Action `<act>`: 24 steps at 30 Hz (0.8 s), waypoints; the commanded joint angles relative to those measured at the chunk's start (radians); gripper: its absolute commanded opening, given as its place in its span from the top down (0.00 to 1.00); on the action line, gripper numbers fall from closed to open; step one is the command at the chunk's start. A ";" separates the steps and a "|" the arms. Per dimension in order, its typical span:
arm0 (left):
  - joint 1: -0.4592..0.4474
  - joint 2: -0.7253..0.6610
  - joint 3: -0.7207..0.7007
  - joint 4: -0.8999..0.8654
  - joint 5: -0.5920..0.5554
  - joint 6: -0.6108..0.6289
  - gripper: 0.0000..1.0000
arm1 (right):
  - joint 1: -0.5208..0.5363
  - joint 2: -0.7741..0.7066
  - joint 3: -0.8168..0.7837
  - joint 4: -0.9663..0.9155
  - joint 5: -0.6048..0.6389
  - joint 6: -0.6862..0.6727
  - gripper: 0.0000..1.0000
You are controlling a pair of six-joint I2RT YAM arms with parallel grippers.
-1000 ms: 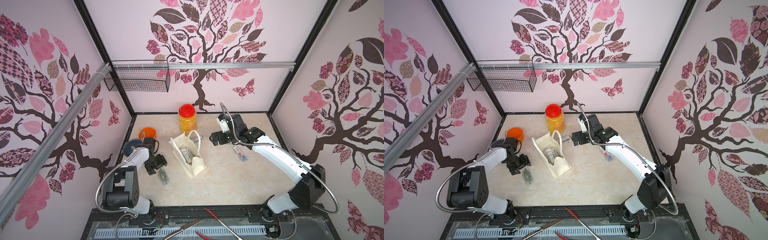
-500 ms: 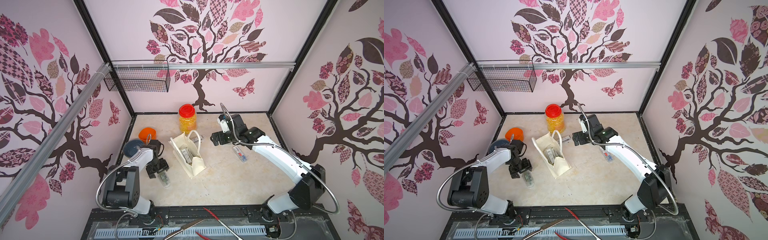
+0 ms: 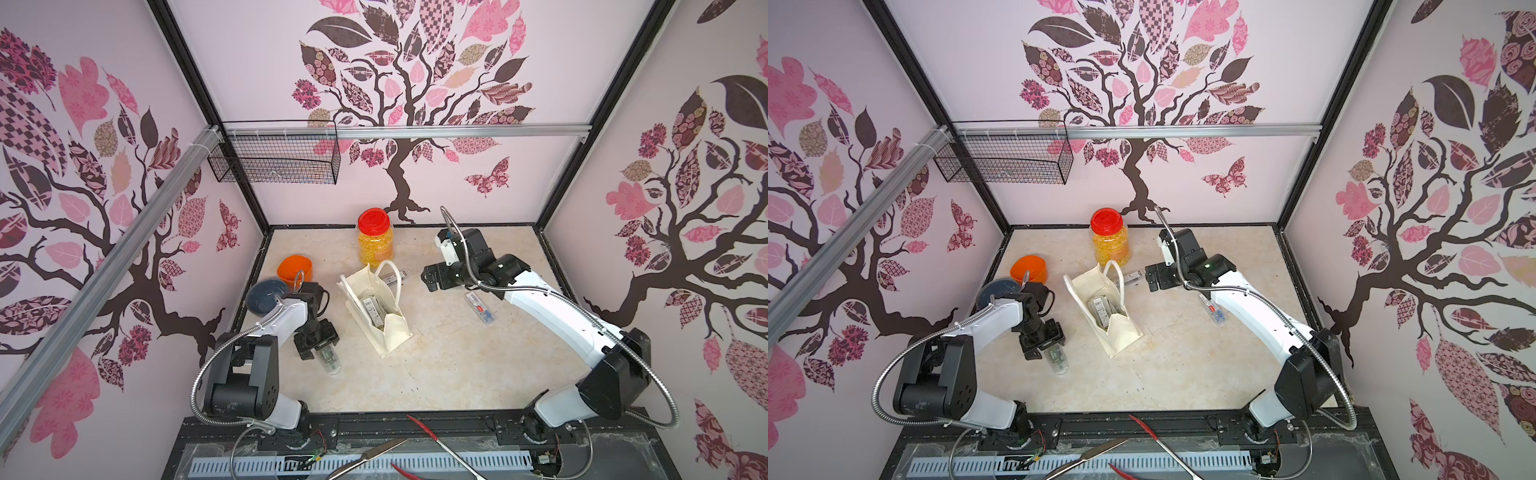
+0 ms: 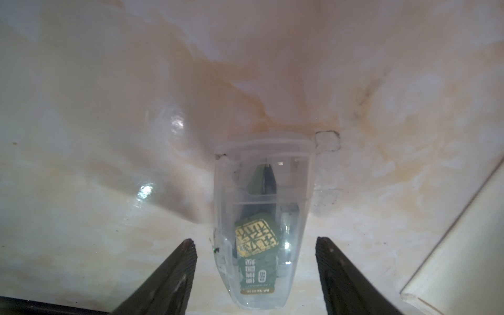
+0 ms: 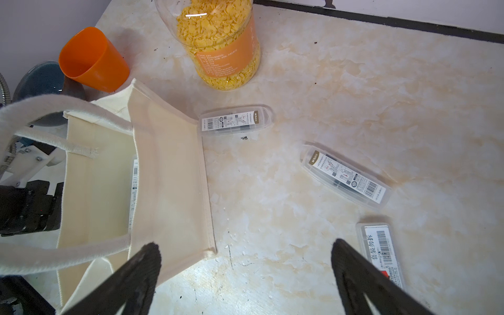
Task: Put the compass set into the canvas bag
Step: Pick up the compass set at the center of the board.
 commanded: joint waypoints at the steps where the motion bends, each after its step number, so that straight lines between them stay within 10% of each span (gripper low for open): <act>1: -0.004 0.035 -0.032 0.021 0.007 0.000 0.28 | -0.004 -0.054 0.000 0.001 0.018 -0.009 0.00; 24: -0.010 0.047 -0.054 0.076 0.033 0.007 0.60 | -0.003 -0.069 -0.045 0.015 0.052 -0.008 0.00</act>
